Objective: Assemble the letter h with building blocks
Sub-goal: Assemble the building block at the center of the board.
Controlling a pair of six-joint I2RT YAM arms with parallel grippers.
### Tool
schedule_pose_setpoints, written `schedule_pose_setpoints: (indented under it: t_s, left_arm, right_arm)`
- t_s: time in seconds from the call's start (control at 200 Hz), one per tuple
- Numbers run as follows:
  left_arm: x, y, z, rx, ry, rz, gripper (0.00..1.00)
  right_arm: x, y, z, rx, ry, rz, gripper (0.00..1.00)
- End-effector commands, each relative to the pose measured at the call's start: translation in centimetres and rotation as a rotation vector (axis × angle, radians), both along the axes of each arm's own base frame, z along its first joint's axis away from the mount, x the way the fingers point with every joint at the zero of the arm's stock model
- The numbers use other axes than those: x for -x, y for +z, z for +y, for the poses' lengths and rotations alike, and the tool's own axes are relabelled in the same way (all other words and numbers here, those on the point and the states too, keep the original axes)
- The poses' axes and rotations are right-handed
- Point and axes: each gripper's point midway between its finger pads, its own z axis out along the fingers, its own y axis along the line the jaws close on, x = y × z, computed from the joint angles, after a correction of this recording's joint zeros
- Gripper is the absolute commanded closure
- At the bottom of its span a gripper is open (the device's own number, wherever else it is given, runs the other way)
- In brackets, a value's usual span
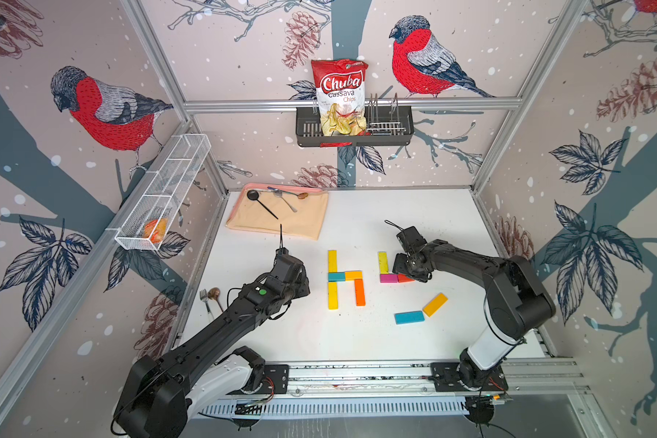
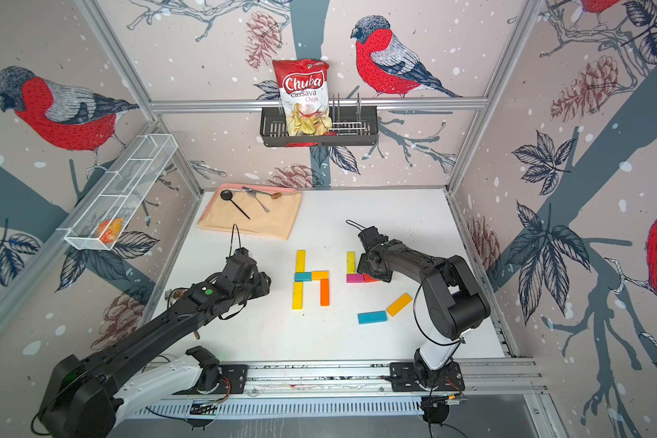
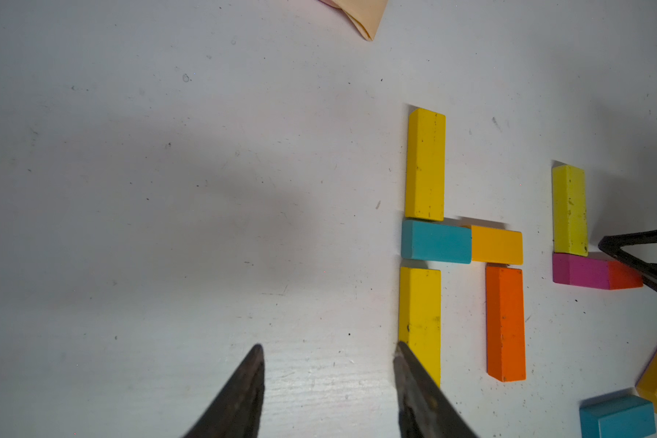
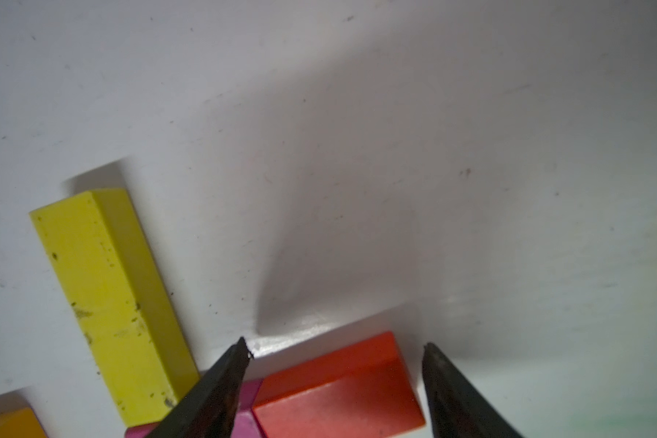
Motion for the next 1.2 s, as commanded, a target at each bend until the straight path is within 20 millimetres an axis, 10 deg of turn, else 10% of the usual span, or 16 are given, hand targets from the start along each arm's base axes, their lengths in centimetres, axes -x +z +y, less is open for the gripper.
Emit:
schedule_pose_setpoints:
  t_s: [0.0,0.866,1.016,1.196]
  left_arm:
    - [-0.5,0.4,-0.1,0.005,-0.003,-0.027,0.46]
    - [-0.5,0.6,-0.7,0.028,-0.026,-0.032,0.46]
    - [-1.4,2.5,-4.0,0.094,-0.14,-0.062,0.45]
    - [0.1,5.4,-14.6,0.053,-0.501,-0.179,0.36]
  right_arm:
    - [0.0,0.2,0.2,-0.016,-0.012,-0.002,0.26]
    - [0.8,1.8,-1.0,0.015,-0.051,-0.016,0.26]
    - [2.0,4.0,-3.8,0.086,-0.138,-0.067,0.26]
    - [5.8,4.7,-8.1,0.117,-0.299,-0.076,0.27]
